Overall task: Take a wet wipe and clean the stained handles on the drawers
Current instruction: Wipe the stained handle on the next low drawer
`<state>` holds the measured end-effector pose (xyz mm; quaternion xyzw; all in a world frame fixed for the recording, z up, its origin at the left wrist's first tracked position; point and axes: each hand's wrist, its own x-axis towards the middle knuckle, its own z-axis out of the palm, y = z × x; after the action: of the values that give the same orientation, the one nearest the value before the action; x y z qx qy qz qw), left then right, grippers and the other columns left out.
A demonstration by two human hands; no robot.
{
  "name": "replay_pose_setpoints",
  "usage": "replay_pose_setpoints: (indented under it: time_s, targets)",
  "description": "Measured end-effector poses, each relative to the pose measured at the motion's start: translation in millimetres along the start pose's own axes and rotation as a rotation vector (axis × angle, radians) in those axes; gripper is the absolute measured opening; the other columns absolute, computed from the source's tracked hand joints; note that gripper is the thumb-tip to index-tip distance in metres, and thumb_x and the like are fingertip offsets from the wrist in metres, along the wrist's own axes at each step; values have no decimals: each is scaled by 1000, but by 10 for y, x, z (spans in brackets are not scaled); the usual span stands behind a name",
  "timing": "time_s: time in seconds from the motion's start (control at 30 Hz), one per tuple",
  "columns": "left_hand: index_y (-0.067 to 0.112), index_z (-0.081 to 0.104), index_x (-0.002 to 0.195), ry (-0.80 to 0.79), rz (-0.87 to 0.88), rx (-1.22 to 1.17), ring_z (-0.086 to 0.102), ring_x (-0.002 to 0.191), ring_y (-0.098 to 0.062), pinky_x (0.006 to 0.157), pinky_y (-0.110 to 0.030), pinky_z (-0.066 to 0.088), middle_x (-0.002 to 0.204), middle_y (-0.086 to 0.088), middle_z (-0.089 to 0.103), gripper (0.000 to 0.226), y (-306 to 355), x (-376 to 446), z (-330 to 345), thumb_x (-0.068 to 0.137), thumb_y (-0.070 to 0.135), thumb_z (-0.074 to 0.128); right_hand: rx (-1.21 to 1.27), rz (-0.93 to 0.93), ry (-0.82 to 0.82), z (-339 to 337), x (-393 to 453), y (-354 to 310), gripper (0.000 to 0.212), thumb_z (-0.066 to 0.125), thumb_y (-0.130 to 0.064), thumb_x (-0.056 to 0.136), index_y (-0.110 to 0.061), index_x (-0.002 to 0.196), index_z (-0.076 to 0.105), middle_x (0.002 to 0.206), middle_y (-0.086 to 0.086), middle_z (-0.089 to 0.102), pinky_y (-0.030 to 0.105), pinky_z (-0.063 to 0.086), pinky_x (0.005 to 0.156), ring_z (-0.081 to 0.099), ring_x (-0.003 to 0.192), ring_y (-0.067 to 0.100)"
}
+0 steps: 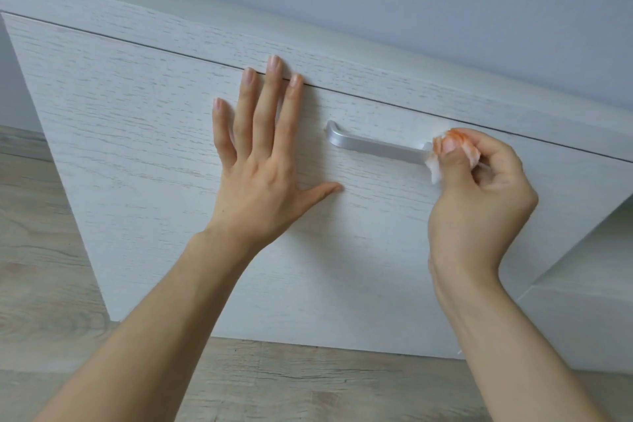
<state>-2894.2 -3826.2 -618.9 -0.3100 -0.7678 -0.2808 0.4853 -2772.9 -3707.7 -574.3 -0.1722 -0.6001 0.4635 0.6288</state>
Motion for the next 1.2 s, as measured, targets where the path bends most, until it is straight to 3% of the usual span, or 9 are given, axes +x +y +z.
replay_pose_setpoints:
  time_s: [0.13, 0.33, 0.43, 0.63, 0.73, 0.87, 1.0, 1.07, 1.2]
  targets:
    - [6, 11, 148, 4, -2, -6, 3, 141, -35, 114, -41, -12, 153, -16, 8, 115, 3, -3, -5, 69, 69, 65, 86, 142, -35, -6, 30, 3, 10, 60, -4, 88, -8, 91, 69, 72, 3, 66, 17, 51, 68, 62, 61, 3]
    - [7, 10, 148, -11, 1, -18, 2, 141, -36, 114, -42, -12, 153, -20, 11, 117, 24, -4, -30, 67, 64, 73, 65, 212, -52, 45, 5, -14, 18, 70, -19, 82, -8, 96, 72, 71, -6, 60, 16, 50, 73, 60, 66, 1]
    - [8, 10, 148, -21, -6, -11, 3, 141, -36, 113, -46, -8, 154, -22, 13, 117, 48, -8, -52, 67, 62, 75, 41, 198, -35, 42, -25, -39, 13, 69, -16, 81, -9, 91, 73, 66, -10, 61, 15, 47, 68, 59, 61, 2]
    - [11, 11, 149, -48, -27, -4, 3, 141, -36, 111, -51, -3, 154, -22, 12, 117, 100, -19, -92, 64, 57, 78, 0, 179, -38, 73, -210, -120, 7, 68, -8, 78, -13, 73, 67, 69, -1, 57, 23, 43, 68, 52, 61, 6]
    - [13, 10, 149, -61, -32, -8, 3, 142, -34, 111, -52, -1, 155, -19, 11, 114, 103, -17, -141, 67, 54, 78, 52, 208, -125, 252, -444, -238, 6, 71, -5, 76, -11, 75, 70, 72, 3, 65, 16, 46, 66, 56, 61, 4]
    - [14, 9, 150, -74, -5, 45, 4, 144, -31, 114, -48, -3, 156, -15, 10, 113, -20, 27, -319, 70, 54, 76, 147, 218, -100, 425, -479, -442, 6, 71, -5, 77, -10, 81, 73, 73, -2, 68, 13, 48, 63, 59, 58, 0]
    - [14, 7, 151, -125, 45, 46, 2, 145, -30, 114, -48, -2, 157, -13, 7, 100, -123, 144, -558, 79, 57, 61, 109, 178, -177, 404, -247, -576, 8, 71, -8, 79, -15, 83, 72, 91, 10, 68, 16, 51, 63, 63, 68, 9]
    - [14, 8, 150, -171, 78, 66, 4, 145, -30, 114, -49, 0, 157, -13, 10, 91, -93, 271, -658, 83, 59, 50, 47, 135, -235, 379, -98, -625, 12, 72, -12, 79, -24, 81, 69, 93, 6, 68, 16, 49, 68, 64, 76, 10]
    - [14, 12, 150, -307, 183, 68, 8, 145, -28, 115, -50, 4, 157, -10, 13, 83, 60, 681, -836, 86, 57, 44, -76, 35, -347, 344, 316, -872, 25, 71, -13, 78, -37, 75, 64, 90, -6, 64, 4, 42, 66, 60, 73, -2]
